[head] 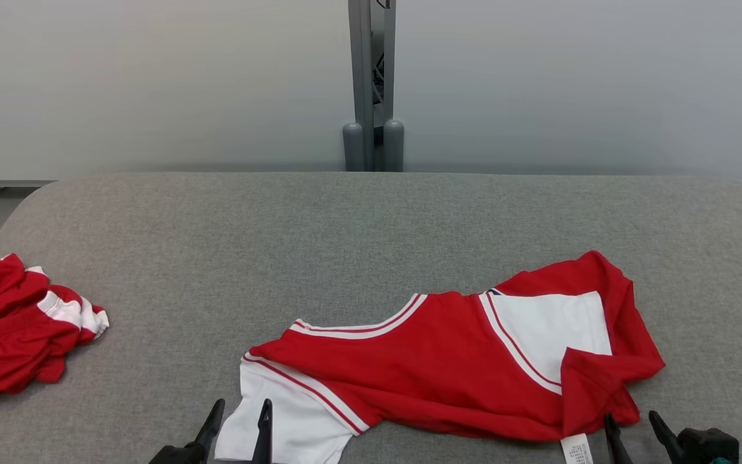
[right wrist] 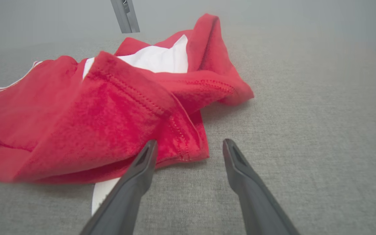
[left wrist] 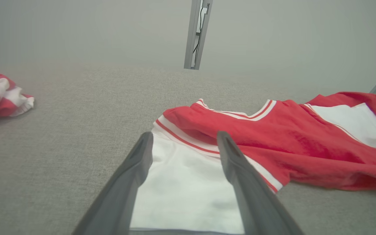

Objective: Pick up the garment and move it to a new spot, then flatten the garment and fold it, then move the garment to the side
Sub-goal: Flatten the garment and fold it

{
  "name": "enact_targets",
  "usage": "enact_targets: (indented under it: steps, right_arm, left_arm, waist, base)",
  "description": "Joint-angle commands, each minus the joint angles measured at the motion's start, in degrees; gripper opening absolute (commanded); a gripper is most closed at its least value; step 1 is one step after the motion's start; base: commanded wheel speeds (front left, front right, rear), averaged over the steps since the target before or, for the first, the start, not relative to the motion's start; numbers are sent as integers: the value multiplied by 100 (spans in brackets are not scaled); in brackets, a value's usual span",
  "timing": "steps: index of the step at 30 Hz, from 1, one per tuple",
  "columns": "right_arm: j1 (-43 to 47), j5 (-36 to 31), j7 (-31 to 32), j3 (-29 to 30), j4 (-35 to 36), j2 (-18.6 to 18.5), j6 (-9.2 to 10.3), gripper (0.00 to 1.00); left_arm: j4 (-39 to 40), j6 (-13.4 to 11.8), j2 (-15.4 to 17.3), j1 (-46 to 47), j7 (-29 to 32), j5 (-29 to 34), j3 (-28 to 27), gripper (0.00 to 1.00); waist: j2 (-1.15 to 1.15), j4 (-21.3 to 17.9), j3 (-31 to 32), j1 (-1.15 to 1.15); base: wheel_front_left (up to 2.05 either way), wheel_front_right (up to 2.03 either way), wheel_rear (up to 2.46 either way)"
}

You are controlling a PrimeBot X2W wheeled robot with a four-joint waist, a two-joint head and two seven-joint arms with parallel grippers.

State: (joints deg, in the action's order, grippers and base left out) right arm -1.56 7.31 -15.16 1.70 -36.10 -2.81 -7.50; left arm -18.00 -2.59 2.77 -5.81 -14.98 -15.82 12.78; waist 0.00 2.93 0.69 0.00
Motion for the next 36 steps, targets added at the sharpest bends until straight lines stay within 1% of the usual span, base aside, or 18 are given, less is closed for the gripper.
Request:
enact_targets:
  steps: [1,2,3,4,5,6,7,9,12,16,19,23,26,27,28,30,32,36]
  right_arm:
    - [-136,-1,-4,-5,-146,-24,2,100]
    - [-198,14,-5,-19,-262,-23,2,97]
    - [-261,27,-4,-13,-349,-27,2,80]
    - [-322,16,-5,-8,-410,-28,2,57]
    - [-362,0,-4,-6,-489,-28,2,31]
    - [-395,-19,-5,9,-549,-34,2,7]
    - [-435,-50,-4,19,-650,-46,2,0]
    - [-514,-103,-5,19,-811,-45,2,0]
    - [-563,-180,-4,47,-900,-43,2,0]
    - [-576,-235,-3,58,-907,-41,2,0]
    - [-570,-246,3,38,-913,-42,3,0]
    - [-609,-246,4,14,-928,-41,9,0]
    - [-628,-255,4,5,-932,-44,9,0]
    - [-645,-258,4,0,-931,-44,9,0]
    - [-660,-260,4,0,-927,-46,10,0]
    - [-693,-266,3,2,-903,-49,10,0]
    - [-684,-243,2,3,-839,-61,9,0]
    - [-557,-36,-4,-57,-635,-52,8,0]
  left_arm:
    - [-20,-20,25,76,-24,-10,-17,100]
    - [-35,-19,25,80,-24,-7,-34,100]
    - [-51,-21,24,85,-24,-9,-41,100]
    - [-65,-19,23,92,-24,-7,-48,100]
    - [-83,-18,23,91,-24,0,-57,100]
    - [-105,-15,23,89,-23,-2,-66,100]
    - [-136,-13,24,89,-24,-10,-75,100]
    - [-187,-6,23,100,-24,-63,-105,100]
    - [-424,81,22,83,-23,-389,-150,100]
    - [-1086,211,25,270,34,-697,-121,100]
    - [-1526,274,56,458,93,-759,-125,100]
    - [-1922,346,89,734,82,-796,-162,100]
    - [-2201,283,102,814,277,-834,-179,99]
    - [-2334,288,101,851,379,-871,-183,40]
    - [-2419,337,95,879,442,-927,-188,0]
    - [-2512,457,59,908,586,-1039,-157,0]
    - [-2466,563,24,896,565,-1175,-178,0]
    - [-2051,778,35,862,460,-1624,-294,0]
  waist:
    - [0,54,-34,0]
    - [0,76,-50,0]
    - [0,94,-65,0]
    - [0,109,-80,0]
    - [0,123,-94,0]
    - [0,132,-106,0]
    - [0,141,-118,0]
    - [0,154,-141,0]
    - [0,147,-174,0]
    - [0,90,-236,0]
    - [0,37,-284,0]
    - [0,-18,-337,0]
    - [0,-53,-349,0]
    - [0,-72,-355,0]
    - [0,-88,-357,0]
    - [0,-115,-348,0]
    - [0,-139,-312,0]
    - [0,-144,-145,0]
  base:
    - [0,0,0]
    - [0,0,0]
    - [0,0,0]
    - [0,0,0]
    - [0,0,0]
    - [0,0,0]
    - [0,0,0]
    - [0,0,0]
    - [0,0,0]
    - [0,0,0]
    - [0,0,0]
    - [0,0,0]
    - [0,0,0]
    - [0,0,0]
    - [0,0,0]
    - [0,0,0]
    - [0,0,0]
    - [0,0,0]
